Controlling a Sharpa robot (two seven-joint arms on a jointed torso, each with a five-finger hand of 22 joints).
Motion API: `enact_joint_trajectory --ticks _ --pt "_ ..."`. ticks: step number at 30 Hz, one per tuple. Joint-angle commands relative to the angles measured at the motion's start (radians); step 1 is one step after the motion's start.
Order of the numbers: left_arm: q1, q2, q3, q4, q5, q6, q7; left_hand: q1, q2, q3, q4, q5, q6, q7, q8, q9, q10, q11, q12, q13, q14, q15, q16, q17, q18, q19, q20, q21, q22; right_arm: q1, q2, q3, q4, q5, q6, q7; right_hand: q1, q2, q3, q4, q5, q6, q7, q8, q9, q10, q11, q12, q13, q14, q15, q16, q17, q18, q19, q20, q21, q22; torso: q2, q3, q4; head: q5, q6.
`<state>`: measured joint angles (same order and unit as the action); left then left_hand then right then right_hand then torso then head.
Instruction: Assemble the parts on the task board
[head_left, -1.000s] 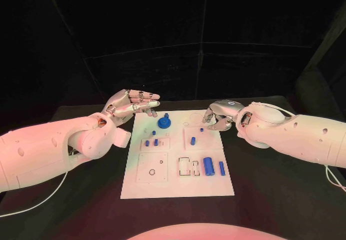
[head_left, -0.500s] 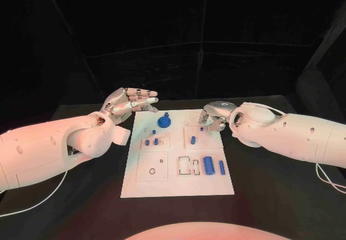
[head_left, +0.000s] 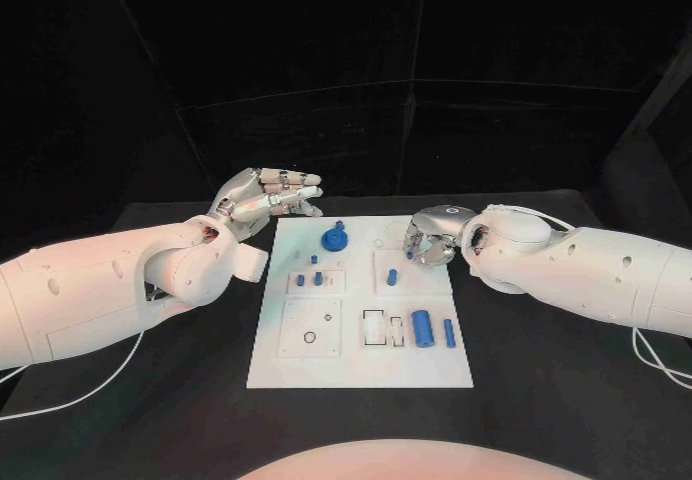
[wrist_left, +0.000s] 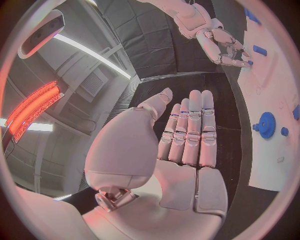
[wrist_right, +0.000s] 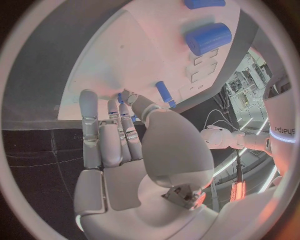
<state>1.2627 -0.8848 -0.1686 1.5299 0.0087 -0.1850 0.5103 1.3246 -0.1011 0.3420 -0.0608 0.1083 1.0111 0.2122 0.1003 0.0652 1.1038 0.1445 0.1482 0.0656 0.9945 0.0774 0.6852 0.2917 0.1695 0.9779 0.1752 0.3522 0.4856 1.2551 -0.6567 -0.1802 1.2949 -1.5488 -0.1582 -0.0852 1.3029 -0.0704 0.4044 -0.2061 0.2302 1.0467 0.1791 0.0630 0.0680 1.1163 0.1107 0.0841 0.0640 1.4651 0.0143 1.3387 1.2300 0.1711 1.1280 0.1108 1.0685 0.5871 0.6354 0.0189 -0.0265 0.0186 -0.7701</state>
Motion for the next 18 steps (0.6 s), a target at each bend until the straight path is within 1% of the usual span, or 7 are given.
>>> enact_joint_trajectory --ticks 1,8,14,18 --pt "0.002 0.002 0.001 0.0 0.025 -0.022 0.035 0.002 0.014 -0.004 0.002 -0.003 -0.008 -0.003 -0.001 0.001 -0.011 -0.001 0.005 0.001 0.006 0.0 -0.006 -0.002 0.011 0.004 0.004 -0.006 -0.004 0.0 0.006 0.001 -0.003 -0.008 0.027 -0.009 0.002 0.012 0.007 0.0 -0.004 0.006 -0.001 0.004 0.001 0.004 -0.002 0.005 -0.001 0.053 0.004 0.005 0.002 0.0 -0.003 0.007 0.008 0.003 0.0 -0.0002 0.0 0.003 -0.002" --pt "0.002 0.002 0.001 0.001 0.033 -0.028 0.042 0.008 0.017 -0.002 -0.001 -0.002 -0.01 -0.003 0.0 0.001 -0.014 -0.001 0.007 0.001 0.007 -0.001 -0.007 -0.004 0.012 0.007 0.004 -0.008 -0.006 -0.004 0.017 0.001 -0.014 -0.011 0.035 -0.012 0.004 0.017 0.02 0.001 -0.012 0.008 -0.001 0.004 0.001 0.005 -0.002 0.007 -0.001 0.052 0.003 0.009 0.003 -0.001 -0.004 0.007 0.015 0.011 0.0 -0.0009 -0.001 0.003 -0.006" --pt "0.002 0.002 0.001 0.002 0.034 -0.026 0.043 0.011 0.019 -0.001 -0.002 -0.002 -0.011 -0.002 0.001 0.002 -0.015 -0.001 0.008 0.0 0.007 -0.001 -0.007 -0.005 0.012 0.009 0.003 -0.008 -0.008 -0.01 0.026 0.001 -0.022 -0.012 0.043 -0.015 0.005 0.022 0.033 0.003 -0.019 0.014 -0.002 0.005 0.002 0.011 -0.003 0.011 -0.001 0.052 0.003 0.014 0.007 -0.003 -0.002 0.007 0.025 0.024 0.0 -0.0006 -0.0009 0.003 -0.009" --pt "0.003 0.002 0.001 0.001 0.034 -0.025 0.043 0.014 0.02 -0.001 -0.003 -0.002 -0.011 -0.002 0.001 0.002 -0.016 -0.001 0.009 0.001 0.008 -0.001 -0.008 -0.006 0.012 0.01 0.003 -0.009 -0.009 -0.013 0.029 0.001 -0.023 -0.016 0.046 -0.019 0.009 0.031 0.047 0.006 -0.03 0.032 -0.008 0.01 0.004 0.031 -0.009 0.023 0.001 0.053 -0.001 0.022 0.012 -0.005 0.003 0.005 0.039 0.045 -0.001 -0.0002 -0.0002 0.004 -0.011"
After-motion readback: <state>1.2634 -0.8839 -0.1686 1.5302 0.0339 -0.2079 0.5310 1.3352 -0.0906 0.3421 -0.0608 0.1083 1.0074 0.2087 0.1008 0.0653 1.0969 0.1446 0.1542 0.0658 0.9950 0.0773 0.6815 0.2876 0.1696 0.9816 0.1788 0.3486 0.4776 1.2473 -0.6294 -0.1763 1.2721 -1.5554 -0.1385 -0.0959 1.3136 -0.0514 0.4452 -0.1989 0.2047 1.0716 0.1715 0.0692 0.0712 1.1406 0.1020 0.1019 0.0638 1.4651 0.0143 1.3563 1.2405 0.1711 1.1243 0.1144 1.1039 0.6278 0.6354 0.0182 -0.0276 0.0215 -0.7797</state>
